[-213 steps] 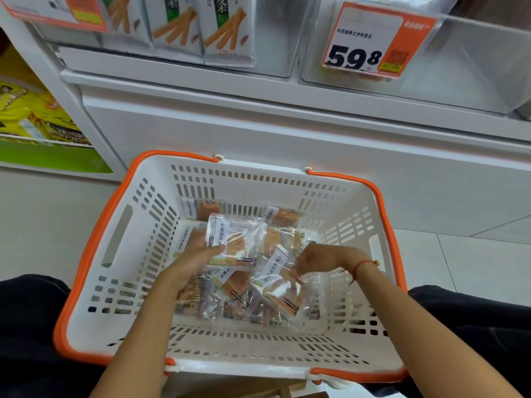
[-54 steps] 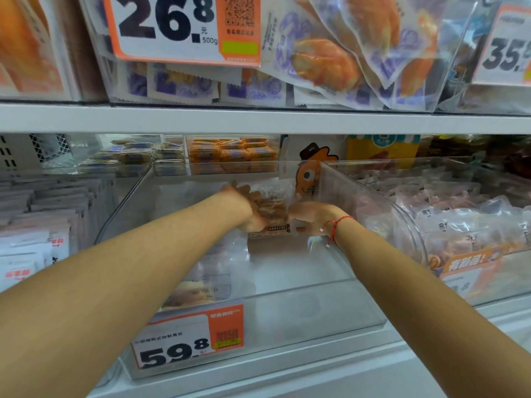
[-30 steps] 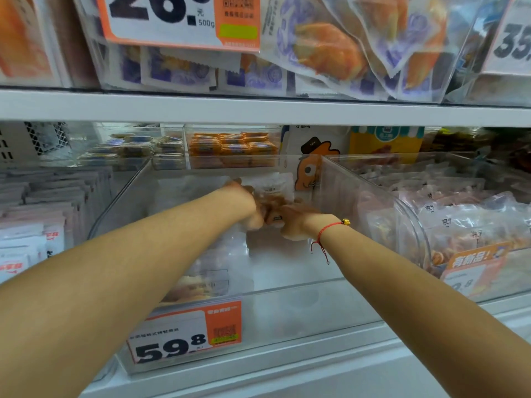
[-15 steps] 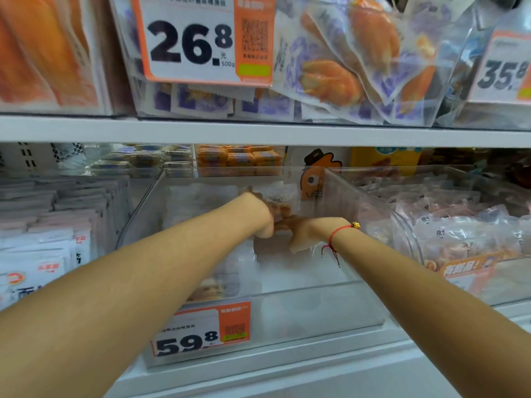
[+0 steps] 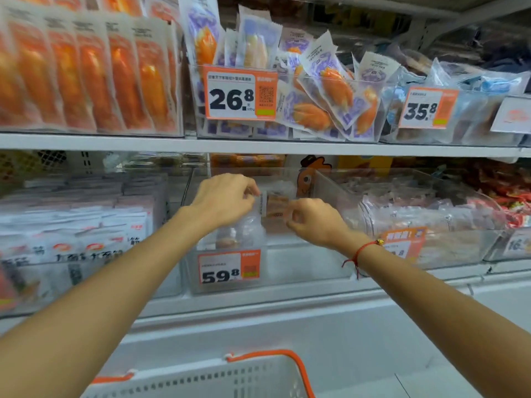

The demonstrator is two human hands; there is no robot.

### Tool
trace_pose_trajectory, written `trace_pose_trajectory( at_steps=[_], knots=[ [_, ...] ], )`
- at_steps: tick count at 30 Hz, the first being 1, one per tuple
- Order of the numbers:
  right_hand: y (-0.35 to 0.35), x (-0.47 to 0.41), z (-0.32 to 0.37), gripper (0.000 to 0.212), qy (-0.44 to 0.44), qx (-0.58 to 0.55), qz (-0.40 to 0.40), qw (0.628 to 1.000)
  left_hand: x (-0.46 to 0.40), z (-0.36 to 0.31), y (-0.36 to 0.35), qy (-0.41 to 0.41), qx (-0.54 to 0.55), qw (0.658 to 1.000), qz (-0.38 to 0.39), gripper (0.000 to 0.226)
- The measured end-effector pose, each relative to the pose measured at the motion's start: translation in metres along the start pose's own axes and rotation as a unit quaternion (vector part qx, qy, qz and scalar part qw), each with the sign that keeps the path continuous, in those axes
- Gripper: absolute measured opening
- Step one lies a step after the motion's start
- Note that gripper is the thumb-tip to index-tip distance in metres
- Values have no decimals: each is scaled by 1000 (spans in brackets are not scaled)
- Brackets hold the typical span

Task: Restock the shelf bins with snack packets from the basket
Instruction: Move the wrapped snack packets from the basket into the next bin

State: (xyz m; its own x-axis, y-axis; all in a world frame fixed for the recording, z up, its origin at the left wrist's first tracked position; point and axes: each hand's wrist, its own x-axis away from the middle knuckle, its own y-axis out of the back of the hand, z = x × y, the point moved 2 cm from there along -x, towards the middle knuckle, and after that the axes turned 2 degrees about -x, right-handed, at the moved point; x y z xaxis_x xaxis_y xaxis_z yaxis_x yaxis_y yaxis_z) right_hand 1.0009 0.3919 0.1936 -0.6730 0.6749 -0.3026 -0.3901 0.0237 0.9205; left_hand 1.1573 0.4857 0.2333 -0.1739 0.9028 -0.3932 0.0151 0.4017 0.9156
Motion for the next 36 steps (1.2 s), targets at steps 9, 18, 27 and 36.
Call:
trace_pose_trajectory(
  at_steps=[9, 18, 27, 36],
  knots=[
    [-21, 76, 52, 15, 33, -71, 159, 984, 133, 19, -20, 99, 158, 977, 104, 22],
    [-167, 144, 72, 24, -17, -151, 413, 898, 260, 54, -131, 210, 271, 909, 236, 18],
    [-319, 253, 79, 20, -150, -210, 484, 836, 371, 83, -255, 331, 318, 812, 359, 26],
    [-368, 298, 54, 66, -157, -51, 521, 838, 422, 55, -304, 302, 330, 771, 452, 28]
  ],
)
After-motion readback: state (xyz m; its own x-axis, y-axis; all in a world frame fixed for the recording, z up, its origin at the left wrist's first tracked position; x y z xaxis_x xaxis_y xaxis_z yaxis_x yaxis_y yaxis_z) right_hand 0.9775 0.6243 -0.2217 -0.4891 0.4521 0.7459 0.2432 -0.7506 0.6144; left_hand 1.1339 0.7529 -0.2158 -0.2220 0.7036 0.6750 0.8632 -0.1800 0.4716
